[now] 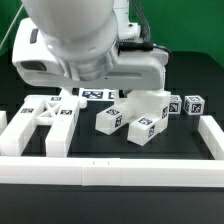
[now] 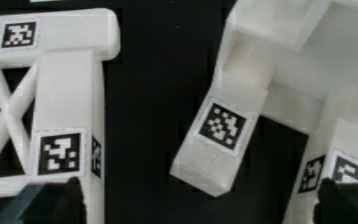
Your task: Assemble chair
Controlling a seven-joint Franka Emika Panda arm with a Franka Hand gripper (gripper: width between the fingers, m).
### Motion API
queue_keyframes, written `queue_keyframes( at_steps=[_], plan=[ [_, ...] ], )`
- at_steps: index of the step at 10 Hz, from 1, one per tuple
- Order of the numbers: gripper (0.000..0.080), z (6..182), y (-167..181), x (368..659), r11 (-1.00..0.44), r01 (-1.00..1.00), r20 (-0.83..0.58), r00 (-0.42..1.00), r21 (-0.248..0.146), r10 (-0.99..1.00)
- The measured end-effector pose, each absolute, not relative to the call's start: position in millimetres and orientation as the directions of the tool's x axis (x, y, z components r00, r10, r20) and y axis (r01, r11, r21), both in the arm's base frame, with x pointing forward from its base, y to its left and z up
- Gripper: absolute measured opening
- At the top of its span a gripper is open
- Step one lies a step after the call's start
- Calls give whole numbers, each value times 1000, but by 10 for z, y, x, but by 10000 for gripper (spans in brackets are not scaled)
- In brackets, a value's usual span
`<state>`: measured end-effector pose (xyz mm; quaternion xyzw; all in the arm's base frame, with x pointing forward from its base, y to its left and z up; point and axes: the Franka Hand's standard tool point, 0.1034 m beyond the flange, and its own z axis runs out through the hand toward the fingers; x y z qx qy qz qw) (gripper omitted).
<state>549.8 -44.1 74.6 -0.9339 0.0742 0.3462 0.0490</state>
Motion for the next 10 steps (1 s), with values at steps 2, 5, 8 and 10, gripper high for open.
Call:
queue_keyframes(
  at_steps=[2,5,8,10],
  plan=[
    [649,730,-578,5661,-990,-112,-529,847,-82,-52],
    [649,657,-789,5745,-996,-43,-295,955,-75,-19],
    [649,643,-901,5843,-999,-47,-59,997,-21,-46],
    [649,570,-983,5767,-998,-52,-62,997,-30,-50]
  ],
)
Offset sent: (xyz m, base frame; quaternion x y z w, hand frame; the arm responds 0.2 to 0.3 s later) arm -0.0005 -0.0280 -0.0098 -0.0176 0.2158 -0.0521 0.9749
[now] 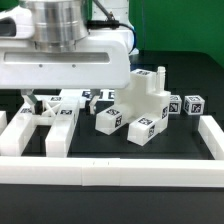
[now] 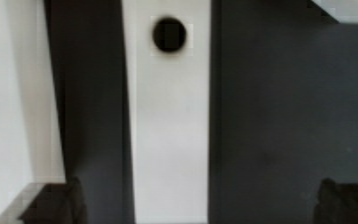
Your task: Assemble chair
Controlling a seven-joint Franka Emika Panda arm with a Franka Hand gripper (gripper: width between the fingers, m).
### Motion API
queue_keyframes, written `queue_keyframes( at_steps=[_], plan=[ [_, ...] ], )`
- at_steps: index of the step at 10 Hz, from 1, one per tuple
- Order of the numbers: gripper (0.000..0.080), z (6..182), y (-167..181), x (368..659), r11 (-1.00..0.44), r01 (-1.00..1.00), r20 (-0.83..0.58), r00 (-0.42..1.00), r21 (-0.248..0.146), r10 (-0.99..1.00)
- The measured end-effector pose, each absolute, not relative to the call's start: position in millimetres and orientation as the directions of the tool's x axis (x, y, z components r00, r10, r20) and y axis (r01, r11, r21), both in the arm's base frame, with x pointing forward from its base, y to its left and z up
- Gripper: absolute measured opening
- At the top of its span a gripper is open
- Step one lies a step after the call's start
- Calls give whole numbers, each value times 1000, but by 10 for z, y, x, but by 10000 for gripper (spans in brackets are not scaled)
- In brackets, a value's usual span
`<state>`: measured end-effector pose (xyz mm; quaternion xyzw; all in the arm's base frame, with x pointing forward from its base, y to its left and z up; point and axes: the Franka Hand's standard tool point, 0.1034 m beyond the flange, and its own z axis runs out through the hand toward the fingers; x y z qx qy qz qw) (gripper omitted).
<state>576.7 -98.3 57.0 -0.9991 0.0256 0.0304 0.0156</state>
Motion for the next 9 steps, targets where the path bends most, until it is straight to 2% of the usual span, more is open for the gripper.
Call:
queue_keyframes(
  at_steps=[3,5,9],
  plan=[
    [649,457,-964,5712,-997,-74,-100,993,-39,-69],
    [649,328,-978,5703,-997,-71,-95,993,-27,-68],
    [649,309,-979,5690,-997,-70,-99,993,-26,-67]
  ],
)
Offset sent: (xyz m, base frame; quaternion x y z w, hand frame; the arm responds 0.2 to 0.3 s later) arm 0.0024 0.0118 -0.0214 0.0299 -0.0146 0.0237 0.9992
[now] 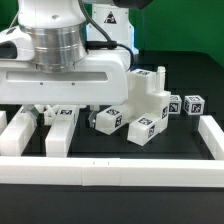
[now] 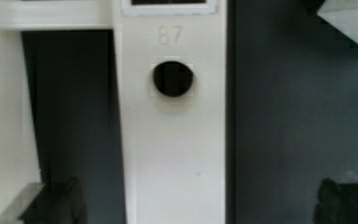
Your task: Assemble chair
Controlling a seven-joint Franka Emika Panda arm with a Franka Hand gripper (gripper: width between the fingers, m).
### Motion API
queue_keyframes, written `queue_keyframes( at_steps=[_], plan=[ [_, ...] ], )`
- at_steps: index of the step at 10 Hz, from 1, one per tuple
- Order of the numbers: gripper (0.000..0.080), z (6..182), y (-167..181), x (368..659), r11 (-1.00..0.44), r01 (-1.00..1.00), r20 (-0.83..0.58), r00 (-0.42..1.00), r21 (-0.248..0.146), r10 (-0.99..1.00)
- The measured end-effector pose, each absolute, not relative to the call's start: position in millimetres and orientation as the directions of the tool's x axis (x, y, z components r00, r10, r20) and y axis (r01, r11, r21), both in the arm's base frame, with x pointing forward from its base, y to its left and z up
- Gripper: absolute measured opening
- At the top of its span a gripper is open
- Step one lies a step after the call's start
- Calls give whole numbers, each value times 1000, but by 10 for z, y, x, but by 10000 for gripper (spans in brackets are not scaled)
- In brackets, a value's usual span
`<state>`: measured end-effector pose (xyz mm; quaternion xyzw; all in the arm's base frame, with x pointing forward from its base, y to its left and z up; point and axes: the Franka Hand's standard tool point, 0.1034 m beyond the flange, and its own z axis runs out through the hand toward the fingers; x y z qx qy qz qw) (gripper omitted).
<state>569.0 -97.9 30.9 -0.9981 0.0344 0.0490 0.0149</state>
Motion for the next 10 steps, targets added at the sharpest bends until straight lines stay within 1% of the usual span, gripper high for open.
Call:
queue_keyframes(
  at_steps=[3,4,6,9,10],
  plan=[
    [649,121,-969,5668,-998,-61,-96,994,-13,-60],
    [649,87,-985,5662,-999,-52,-96,994,-11,-51],
    [649,60,-1025,5655,-999,-47,-94,995,-8,-46],
    [649,43,-1076,5691,-999,-32,-47,998,13,-33],
    [649,41,-1077,5690,-999,-33,-46,998,13,-33]
  ],
)
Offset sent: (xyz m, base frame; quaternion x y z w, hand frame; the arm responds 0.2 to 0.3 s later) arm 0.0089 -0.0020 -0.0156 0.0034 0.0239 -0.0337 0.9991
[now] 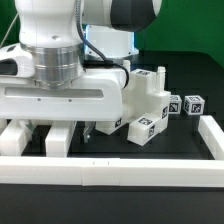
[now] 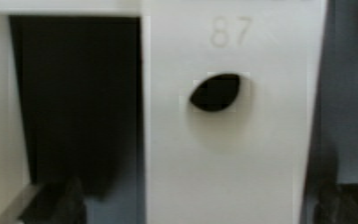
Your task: Assemble chair
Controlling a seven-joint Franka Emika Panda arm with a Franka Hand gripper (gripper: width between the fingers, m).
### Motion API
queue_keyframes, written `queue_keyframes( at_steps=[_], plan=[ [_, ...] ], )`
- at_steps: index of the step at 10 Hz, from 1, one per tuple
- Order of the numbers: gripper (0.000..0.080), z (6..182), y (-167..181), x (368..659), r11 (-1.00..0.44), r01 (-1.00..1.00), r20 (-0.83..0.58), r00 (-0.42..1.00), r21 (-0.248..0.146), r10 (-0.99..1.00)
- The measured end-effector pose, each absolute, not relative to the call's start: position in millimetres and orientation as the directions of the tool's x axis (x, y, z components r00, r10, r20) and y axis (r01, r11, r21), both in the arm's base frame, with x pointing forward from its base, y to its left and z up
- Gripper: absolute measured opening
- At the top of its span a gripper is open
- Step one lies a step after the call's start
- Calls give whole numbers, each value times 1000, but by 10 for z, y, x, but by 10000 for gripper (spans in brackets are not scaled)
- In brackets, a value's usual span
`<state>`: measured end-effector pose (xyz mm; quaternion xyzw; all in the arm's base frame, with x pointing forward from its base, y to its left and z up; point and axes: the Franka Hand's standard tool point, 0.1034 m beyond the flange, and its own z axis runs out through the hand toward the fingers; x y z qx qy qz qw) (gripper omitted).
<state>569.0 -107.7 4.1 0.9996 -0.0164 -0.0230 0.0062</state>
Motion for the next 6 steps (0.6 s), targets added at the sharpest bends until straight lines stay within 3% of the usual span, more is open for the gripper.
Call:
queue_keyframes(
  at_steps=[3,5,6],
  plan=[
    [649,43,-1103,5698,-999,-35,-41,999,17,-36],
    [387,42,-1094,5698,-999,-35,-42,998,16,-36],
    [387,45,-1089,5702,-999,-35,-41,999,16,-35]
  ],
)
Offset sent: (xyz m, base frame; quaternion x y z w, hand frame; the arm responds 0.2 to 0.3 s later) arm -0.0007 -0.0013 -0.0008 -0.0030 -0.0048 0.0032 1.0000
